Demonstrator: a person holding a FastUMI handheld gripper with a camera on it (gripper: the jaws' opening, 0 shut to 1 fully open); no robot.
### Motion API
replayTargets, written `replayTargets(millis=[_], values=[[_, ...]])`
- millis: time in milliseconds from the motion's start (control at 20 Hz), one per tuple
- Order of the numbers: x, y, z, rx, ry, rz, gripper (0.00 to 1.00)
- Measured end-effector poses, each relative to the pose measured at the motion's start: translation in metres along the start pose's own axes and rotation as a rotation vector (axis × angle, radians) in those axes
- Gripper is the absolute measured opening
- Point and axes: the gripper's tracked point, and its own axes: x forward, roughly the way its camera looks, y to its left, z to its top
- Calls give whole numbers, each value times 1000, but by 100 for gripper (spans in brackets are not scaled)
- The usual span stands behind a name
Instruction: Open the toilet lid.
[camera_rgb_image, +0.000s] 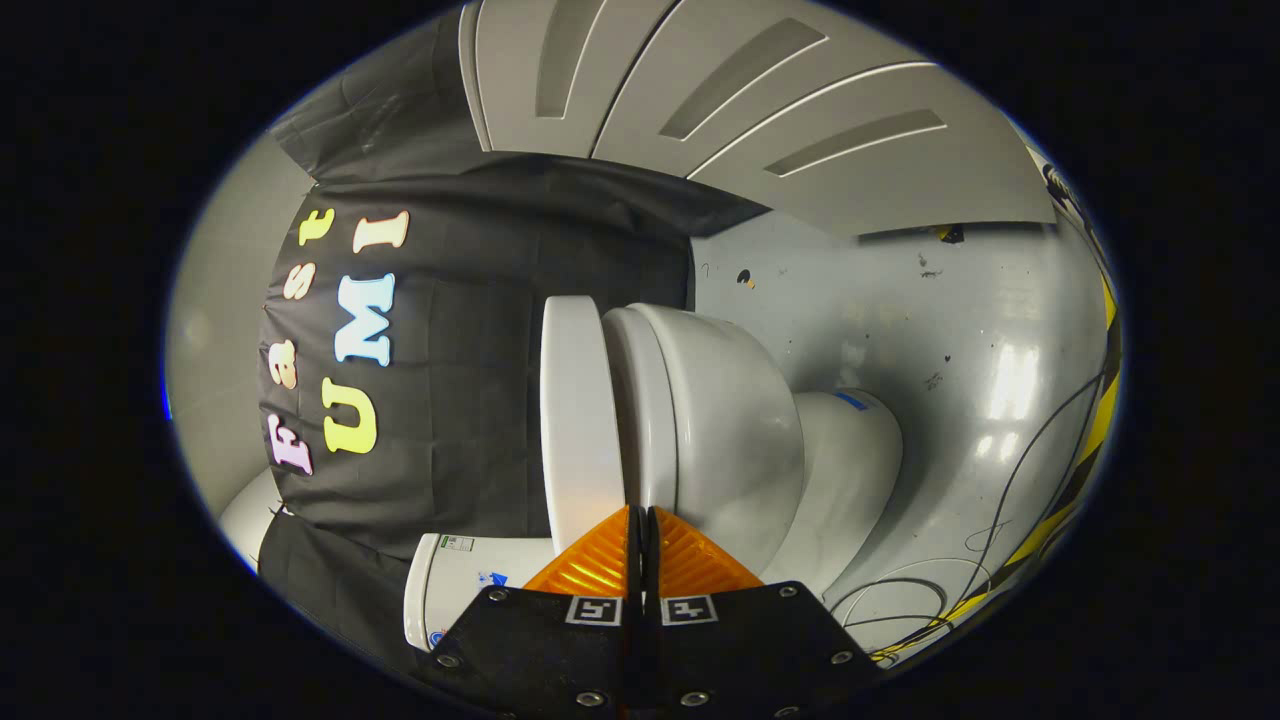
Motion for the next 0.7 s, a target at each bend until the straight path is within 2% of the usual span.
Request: replayTargets(millis=[400, 700], values=[[0, 5, 2, -70, -9, -13, 0], [-5, 12, 3, -96, -12, -59, 0]])
